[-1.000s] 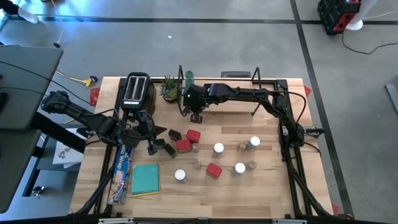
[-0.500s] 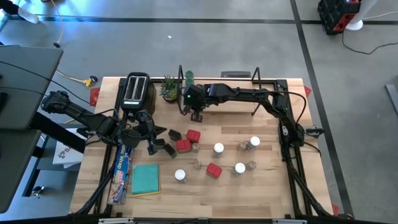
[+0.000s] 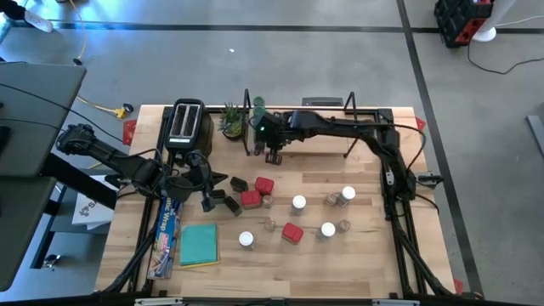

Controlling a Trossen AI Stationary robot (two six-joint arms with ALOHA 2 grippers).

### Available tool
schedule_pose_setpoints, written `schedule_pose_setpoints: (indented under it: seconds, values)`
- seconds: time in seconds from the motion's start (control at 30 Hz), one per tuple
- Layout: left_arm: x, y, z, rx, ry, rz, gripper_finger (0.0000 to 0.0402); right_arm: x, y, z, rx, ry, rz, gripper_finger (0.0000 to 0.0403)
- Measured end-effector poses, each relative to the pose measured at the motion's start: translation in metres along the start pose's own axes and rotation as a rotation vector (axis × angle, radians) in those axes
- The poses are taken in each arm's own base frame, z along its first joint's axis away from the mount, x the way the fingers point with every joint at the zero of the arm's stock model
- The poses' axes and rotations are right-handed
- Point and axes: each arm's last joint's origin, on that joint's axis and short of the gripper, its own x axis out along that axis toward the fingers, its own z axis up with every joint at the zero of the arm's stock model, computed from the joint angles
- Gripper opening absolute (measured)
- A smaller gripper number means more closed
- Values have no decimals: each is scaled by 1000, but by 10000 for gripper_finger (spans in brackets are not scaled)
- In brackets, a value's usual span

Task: Shelf spices
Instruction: Put the bottom right white seasoning bottle on the shelf

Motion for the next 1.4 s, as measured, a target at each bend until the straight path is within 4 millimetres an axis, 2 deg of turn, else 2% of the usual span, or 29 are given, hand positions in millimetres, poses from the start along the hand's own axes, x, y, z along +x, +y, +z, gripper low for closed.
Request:
schedule_pose_setpoints:
  seconds: [0.3, 0.43, 0.57, 0.7, 0.83, 0.97, 1.07, 1.17, 1.27, 1.4]
  values:
    - [0, 0, 0, -1, 0, 0, 3, -97, -44, -9, 92, -159, -132, 0]
    - [0, 0, 0, -2, -1, 0, 3, -129, -57, -20, 106, -188, -164, 0]
    - [0, 0, 0, -7, -1, 0, 3, -146, -61, -29, 104, -212, -177, 0]
    - [0, 0, 0, -9, 0, 0, 3, -135, -56, -48, 109, -202, -167, 0]
    - [0, 0, 0, -24, 2, -7, 3, -119, -37, -82, 119, -136, -90, 0]
    - [0, 0, 0, -28, -1, 0, 3, -121, -6, -110, 137, -145, -42, 0]
    - [0, 0, 1, -40, -11, 17, 3, -128, 26, -119, 112, -236, 29, 0]
    - [0, 0, 2, -50, -26, 29, 3, -130, 60, -126, 140, -332, 170, 0]
    - [0, 0, 3, -57, -36, 34, 3, -122, 92, -131, 183, -416, 338, 0]
    - [0, 0, 3, -57, -38, 40, 3, -115, 121, -137, 130, -472, 408, 16]
